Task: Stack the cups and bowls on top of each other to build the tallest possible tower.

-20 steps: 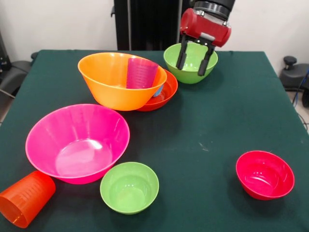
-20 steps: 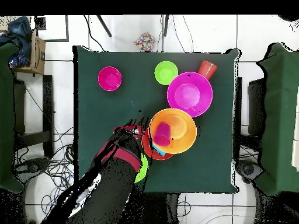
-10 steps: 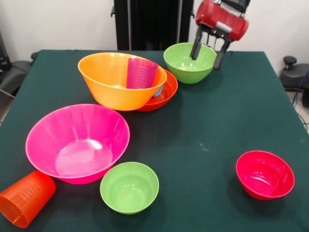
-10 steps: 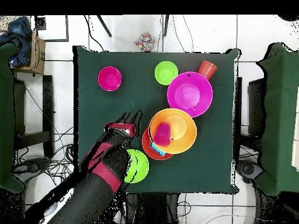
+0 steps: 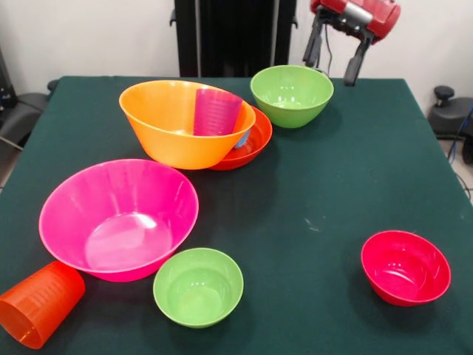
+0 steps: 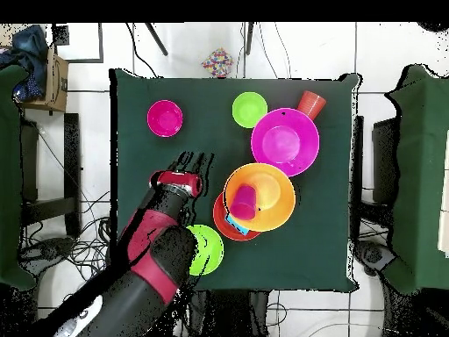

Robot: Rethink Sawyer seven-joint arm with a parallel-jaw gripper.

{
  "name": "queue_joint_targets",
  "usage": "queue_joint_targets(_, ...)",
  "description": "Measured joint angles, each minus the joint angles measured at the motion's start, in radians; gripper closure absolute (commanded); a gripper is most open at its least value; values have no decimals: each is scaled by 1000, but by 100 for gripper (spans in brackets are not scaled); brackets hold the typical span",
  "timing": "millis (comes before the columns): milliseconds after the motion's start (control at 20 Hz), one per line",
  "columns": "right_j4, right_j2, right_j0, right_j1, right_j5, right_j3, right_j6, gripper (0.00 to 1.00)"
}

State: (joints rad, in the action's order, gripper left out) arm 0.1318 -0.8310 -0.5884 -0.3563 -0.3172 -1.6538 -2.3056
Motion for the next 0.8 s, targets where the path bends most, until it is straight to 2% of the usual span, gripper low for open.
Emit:
queue_joint_targets(100, 56, 70, 67, -53, 41, -1, 0, 0)
queue_joint_targets(150, 115, 178, 177, -123, 127, -7, 0, 0)
queue_joint_targets(300, 149, 290, 298, -186, 251, -20, 5, 0)
queue_joint_targets(350, 157, 352, 367, -217, 335, -29, 11, 0)
queue_joint_targets(400, 159, 390, 409, -235, 394, -36, 16, 0)
queue_joint_targets(500, 158, 494, 521, -282, 586, -58, 35, 0)
queue_joint_targets(650, 159, 583, 598, -321, 775, -79, 67, 0)
queue_joint_targets(800, 160, 652, 638, -353, 899, -100, 103, 0)
